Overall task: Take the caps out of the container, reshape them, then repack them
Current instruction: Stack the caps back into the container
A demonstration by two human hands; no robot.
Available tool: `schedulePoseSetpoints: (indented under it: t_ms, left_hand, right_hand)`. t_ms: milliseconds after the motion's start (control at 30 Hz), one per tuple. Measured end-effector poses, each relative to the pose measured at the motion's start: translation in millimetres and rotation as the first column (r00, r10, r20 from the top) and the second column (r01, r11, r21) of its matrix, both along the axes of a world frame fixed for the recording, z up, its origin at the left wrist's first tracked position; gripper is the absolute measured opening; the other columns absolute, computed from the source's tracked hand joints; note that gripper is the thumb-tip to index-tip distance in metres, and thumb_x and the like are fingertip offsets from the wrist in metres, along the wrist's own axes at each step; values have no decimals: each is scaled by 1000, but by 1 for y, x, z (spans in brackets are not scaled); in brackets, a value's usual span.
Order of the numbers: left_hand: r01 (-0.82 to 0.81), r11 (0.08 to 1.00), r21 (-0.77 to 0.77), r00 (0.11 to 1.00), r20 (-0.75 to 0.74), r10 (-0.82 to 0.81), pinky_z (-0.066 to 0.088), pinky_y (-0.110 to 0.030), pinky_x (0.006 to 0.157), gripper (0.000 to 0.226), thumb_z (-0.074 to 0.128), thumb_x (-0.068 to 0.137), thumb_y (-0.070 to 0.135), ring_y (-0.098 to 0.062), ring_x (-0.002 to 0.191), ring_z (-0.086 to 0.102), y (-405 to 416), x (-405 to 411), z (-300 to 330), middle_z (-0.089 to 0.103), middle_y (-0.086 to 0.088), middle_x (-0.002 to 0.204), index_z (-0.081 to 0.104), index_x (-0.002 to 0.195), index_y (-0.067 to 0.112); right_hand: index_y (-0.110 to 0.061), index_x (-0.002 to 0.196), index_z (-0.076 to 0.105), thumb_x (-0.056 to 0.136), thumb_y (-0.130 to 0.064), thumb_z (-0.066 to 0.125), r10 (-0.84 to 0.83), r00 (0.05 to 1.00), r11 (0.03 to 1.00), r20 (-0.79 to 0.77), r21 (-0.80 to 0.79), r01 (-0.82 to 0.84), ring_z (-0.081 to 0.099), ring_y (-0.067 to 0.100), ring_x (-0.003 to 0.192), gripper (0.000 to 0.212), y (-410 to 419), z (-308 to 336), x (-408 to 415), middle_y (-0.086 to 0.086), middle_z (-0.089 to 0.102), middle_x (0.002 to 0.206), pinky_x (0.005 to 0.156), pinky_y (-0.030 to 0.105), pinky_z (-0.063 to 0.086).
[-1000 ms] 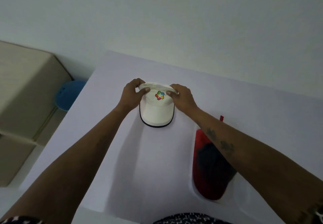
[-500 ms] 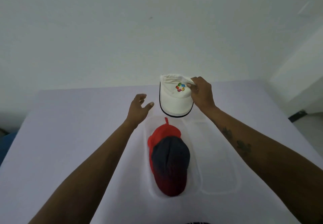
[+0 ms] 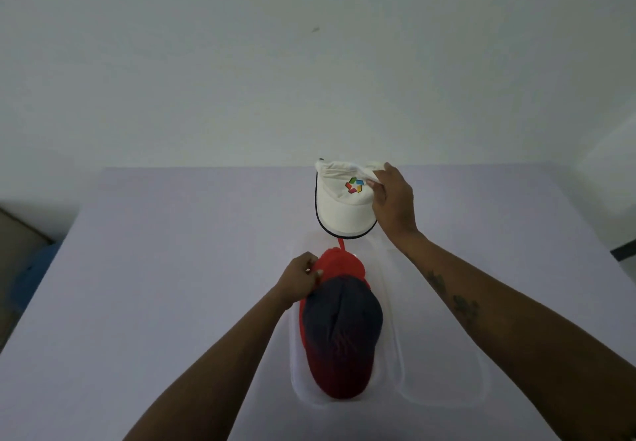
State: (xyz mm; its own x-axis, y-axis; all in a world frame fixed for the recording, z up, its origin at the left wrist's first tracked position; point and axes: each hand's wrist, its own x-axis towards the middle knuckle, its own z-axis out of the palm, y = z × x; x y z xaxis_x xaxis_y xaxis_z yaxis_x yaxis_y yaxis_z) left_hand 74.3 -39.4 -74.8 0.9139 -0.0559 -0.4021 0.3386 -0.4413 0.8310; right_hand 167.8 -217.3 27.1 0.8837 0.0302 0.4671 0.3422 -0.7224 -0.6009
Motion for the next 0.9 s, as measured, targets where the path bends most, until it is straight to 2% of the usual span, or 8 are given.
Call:
schedulePoseSetpoints:
  t_ms: [67, 133, 200, 300, 400, 567, 733, 900]
  left_hand:
    - [47, 998, -45, 999, -12, -47, 42, -20, 62, 4, 49, 94, 8, -12, 70, 49, 2, -3, 3, 56, -6, 85, 50, 91, 10]
    - [93, 993, -75, 995, -23, -95, 42, -23, 65, 3, 47, 95, 10, -14, 73, 48, 6, -4, 3, 54, -5, 85, 50, 94, 8]
    - [126, 989, -77, 992, -21, -128, 43, -27, 70, 8, 47, 96, 12, -15, 77, 48, 9, -3, 2, 54, -5, 87, 51, 98, 5]
    - [163, 984, -79, 986, -12, -164, 43, -28, 75, 13, 46, 97, 13, -14, 81, 48, 10, -3, 2, 56, -4, 91, 52, 103, 3]
    - [186, 978, -90, 982, -6, -187, 45, -30, 81, 11, 44, 98, 15, -13, 86, 52, 12, -3, 3, 58, -1, 96, 52, 103, 9]
    - [197, 971, -136, 980, 44, -192, 46, -28, 82, 11, 42, 99, 14, -12, 89, 53, 14, -6, 3, 58, 3, 96, 52, 97, 18]
    - [195, 967, -163, 980, 62, -187, 46, -26, 83, 10, 43, 99, 14, -11, 88, 54, 15, -8, 0, 59, 4, 94, 53, 98, 17]
    - [191, 961, -199, 981, 64, -181, 45, -20, 82, 12, 43, 100, 14, -7, 91, 55, 13, -11, 3, 60, 7, 98, 53, 97, 20]
  right_hand:
    - [4, 117, 62, 93, 0, 52, 27, 1000, 1000, -1, -4, -27, 57, 31, 116, 26, 7, -8, 1, 21, 61, 122, 99, 21, 38]
    - [1, 118, 62, 92, -2, 53, 68, 998, 998, -14, -17, -69, 55, 32, 122, 27, 12, -18, 4, 19, 60, 127, 105, 34, 41]
    - [-1, 119, 62, 92, -3, 56, 99, 995, 994, -16, -34, -100, 54, 31, 123, 28, 16, -28, 7, 17, 59, 129, 104, 43, 46]
    - [-1, 120, 62, 89, -7, 62, 133, 991, 989, -34, -56, -135, 55, 33, 123, 32, 20, -37, 2, 19, 58, 130, 103, 43, 44]
    - [2, 116, 64, 84, -1, 65, 160, 986, 981, -38, -106, -163, 53, 38, 123, 31, 20, -48, -5, 24, 57, 129, 103, 41, 37]
    - [5, 109, 66, 80, 5, 68, 177, 980, 968, -94, -165, -190, 58, 41, 117, 29, 16, -68, -21, 27, 59, 125, 97, 43, 39]
    - [6, 111, 65, 81, 0, 68, 183, 972, 961, -149, -182, -209, 62, 41, 110, 31, 12, -74, -34, 27, 60, 123, 91, 51, 50]
    - [8, 109, 64, 81, -3, 66, 229, 952, 941, -202, -206, -270, 67, 39, 94, 30, 9, -74, -47, 25, 65, 109, 80, 46, 56]
